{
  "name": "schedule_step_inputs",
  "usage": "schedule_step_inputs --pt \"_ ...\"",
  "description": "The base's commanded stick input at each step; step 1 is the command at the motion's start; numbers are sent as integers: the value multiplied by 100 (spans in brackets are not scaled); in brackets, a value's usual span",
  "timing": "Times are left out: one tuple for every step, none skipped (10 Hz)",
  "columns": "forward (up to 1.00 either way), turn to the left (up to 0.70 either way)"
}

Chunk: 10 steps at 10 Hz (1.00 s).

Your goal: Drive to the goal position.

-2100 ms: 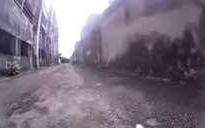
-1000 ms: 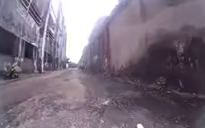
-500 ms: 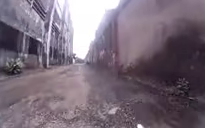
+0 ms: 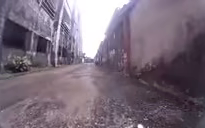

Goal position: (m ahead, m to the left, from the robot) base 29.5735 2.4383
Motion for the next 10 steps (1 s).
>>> schedule_step_inputs --pt "70 35" --pt "70 35" --pt "70 22" --pt "70 2" --pt "70 0" --pt "70 0" --pt "70 0" --pt "70 0" --pt "70 0" --pt "70 0"
